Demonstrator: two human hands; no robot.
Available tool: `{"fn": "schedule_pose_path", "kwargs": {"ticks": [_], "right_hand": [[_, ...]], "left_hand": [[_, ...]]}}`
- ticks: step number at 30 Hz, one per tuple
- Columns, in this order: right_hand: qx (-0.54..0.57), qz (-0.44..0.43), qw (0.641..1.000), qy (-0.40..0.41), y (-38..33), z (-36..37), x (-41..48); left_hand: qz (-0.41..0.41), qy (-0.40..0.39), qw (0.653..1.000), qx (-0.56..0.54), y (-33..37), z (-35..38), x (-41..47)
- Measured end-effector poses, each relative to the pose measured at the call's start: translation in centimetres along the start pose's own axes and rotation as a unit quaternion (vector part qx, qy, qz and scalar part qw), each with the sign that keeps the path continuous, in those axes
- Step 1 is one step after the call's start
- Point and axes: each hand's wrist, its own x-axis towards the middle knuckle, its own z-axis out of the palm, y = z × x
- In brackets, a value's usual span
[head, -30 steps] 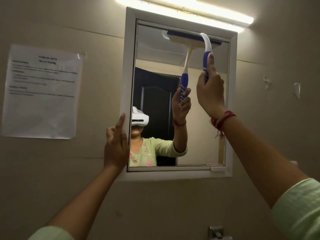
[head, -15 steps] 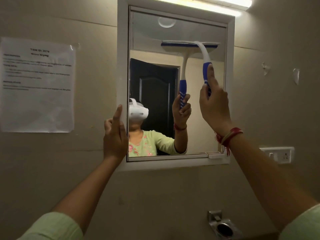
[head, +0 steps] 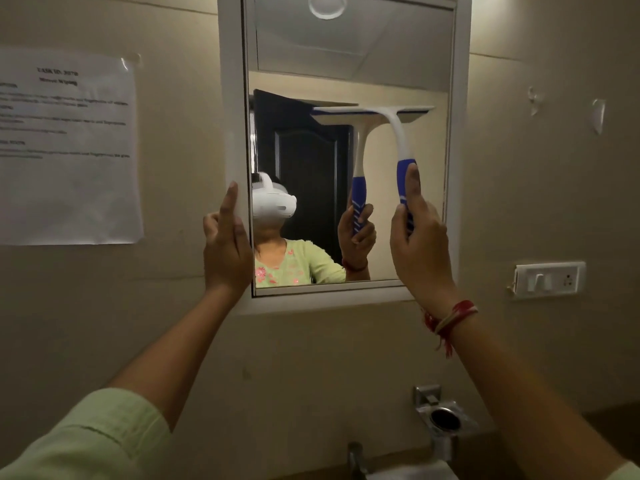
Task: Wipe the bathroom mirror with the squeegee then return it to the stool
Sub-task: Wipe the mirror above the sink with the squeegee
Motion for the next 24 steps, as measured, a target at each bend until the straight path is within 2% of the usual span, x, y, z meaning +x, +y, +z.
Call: {"fn": "schedule_pose_path", "kwargs": {"ticks": [24], "right_hand": [[0.036,0.110,0.985,-0.130,-1.7,-3.4,-14.6]], "left_hand": [[0.039,0.010,0.999,0.024,-0.4,0.2,0.2]]}}
